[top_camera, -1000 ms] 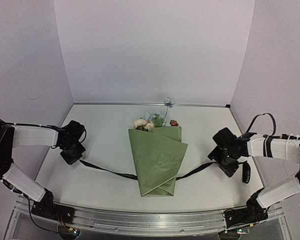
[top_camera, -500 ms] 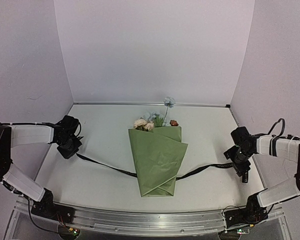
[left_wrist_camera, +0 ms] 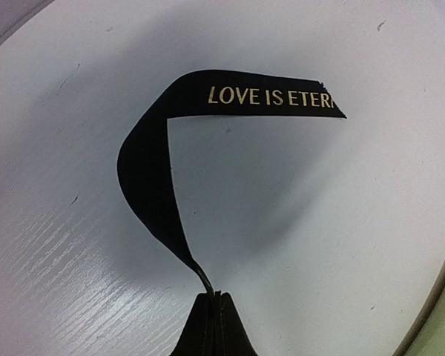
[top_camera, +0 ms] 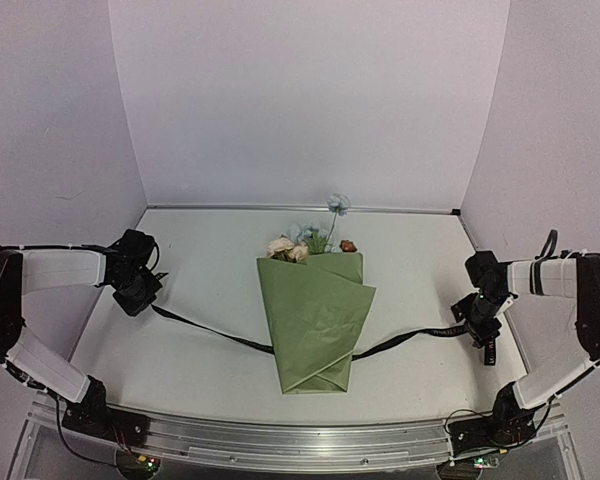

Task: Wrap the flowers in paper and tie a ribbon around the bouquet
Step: Pick up the right side of the ribbon from the center of the board, then move the ribbon to the center of the board.

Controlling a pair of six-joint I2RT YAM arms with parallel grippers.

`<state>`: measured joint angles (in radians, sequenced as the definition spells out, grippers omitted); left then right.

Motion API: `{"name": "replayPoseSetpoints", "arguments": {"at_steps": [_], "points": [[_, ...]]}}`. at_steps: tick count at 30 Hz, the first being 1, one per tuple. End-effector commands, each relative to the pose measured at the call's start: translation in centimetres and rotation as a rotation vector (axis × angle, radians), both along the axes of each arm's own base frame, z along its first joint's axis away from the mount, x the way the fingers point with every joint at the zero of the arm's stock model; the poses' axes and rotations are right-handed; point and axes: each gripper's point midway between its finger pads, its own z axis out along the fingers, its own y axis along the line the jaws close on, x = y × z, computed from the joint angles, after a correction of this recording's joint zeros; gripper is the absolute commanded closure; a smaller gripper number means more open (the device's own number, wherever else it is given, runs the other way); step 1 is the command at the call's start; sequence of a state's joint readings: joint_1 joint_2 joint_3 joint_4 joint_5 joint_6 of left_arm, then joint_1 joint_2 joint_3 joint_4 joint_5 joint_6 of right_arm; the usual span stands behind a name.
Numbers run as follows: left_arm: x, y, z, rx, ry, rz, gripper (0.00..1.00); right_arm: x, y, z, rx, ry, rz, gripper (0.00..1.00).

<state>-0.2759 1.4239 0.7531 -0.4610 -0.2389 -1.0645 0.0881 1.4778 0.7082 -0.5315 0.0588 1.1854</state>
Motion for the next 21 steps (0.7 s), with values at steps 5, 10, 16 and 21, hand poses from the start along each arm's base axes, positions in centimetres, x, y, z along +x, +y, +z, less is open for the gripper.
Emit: {"name": "replayPoseSetpoints", "arguments": {"at_steps": [5, 10, 16, 21], "points": [[2.1, -0.1, 2.3, -0.003, -0.075, -0.01, 1.0, 0.8, -1.2, -0.1, -0.04, 0.021, 0.006, 0.29], [2.2, 0.1, 2.0, -0.003, -0.068, -0.004, 1.0, 1.1, -1.6, -0.5, -0.056, 0.04, 0.018, 0.52], [2.6, 0.8, 1.7, 0.012, -0.064, 0.015, 1.0, 3.4, -1.3, -0.2, -0.05, 0.034, 0.067, 1.0], [3.9, 2.7, 2.1, 0.017, -0.085, 0.051, 1.0, 5.8, -0.8, 1.4, -0.026, -0.027, 0.082, 1.0]]}}
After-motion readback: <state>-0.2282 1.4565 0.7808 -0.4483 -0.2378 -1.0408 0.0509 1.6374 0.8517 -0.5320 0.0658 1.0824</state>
